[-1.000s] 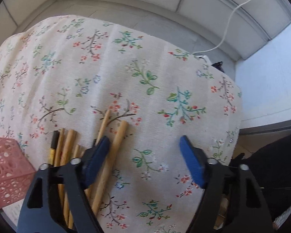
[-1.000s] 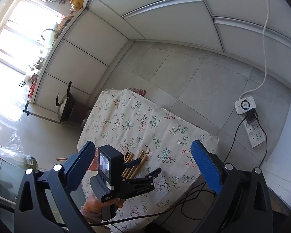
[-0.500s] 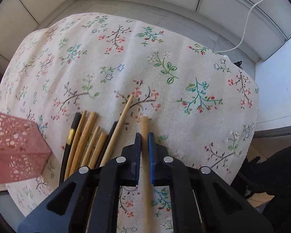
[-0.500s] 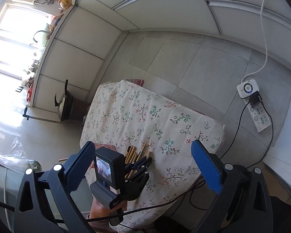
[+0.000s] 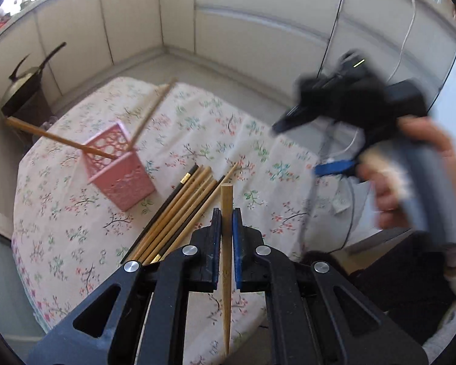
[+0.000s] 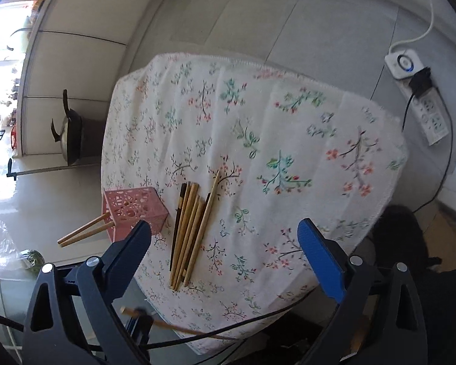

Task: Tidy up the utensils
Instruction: 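Lift the chopstick upright with the left tool and move it over the basket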

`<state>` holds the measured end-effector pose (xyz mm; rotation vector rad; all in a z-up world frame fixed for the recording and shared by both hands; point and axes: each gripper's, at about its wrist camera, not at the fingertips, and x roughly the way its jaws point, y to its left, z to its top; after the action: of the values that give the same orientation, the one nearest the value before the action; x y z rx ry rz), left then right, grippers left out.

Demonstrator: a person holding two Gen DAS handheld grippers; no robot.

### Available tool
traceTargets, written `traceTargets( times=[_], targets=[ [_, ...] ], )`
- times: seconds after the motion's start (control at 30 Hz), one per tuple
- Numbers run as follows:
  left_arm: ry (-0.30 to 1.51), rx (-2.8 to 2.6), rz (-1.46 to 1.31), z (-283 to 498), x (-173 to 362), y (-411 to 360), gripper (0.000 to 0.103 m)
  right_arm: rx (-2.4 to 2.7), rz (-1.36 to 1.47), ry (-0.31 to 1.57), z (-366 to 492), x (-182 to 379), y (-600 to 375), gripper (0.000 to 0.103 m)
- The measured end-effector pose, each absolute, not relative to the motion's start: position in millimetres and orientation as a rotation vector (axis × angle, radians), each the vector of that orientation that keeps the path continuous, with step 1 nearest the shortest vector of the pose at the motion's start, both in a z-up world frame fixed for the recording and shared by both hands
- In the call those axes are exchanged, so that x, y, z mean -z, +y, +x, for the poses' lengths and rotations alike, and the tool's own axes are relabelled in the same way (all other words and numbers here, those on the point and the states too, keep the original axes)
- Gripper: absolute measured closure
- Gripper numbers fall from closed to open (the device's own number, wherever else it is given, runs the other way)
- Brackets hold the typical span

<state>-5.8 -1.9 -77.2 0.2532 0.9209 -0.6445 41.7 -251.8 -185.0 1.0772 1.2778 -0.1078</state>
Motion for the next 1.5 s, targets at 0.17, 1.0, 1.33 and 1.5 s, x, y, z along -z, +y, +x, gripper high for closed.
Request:
traceTargets(
  times=[0.17, 1.0, 1.33, 1.5],
  targets=[
    [0.812, 0.681, 0.174, -24, 47, 28, 0.096, 0.167, 1.0, 1.349, 65, 207, -230, 0.054],
    [0.596, 0.677, 0.031, -43, -5, 83, 0.096, 0.417, 0.729, 1.342, 125, 223, -179, 0.091],
    [0.567, 0.62, -0.058, -39, -13, 99, 0.096, 0.243, 0.877, 1.17, 90, 197, -221, 0.098],
    [0.534, 0.577, -0.095, -39, -19, 99, 0.096, 0.131, 0.798, 1.026, 66, 139, -222, 0.098]
  ],
)
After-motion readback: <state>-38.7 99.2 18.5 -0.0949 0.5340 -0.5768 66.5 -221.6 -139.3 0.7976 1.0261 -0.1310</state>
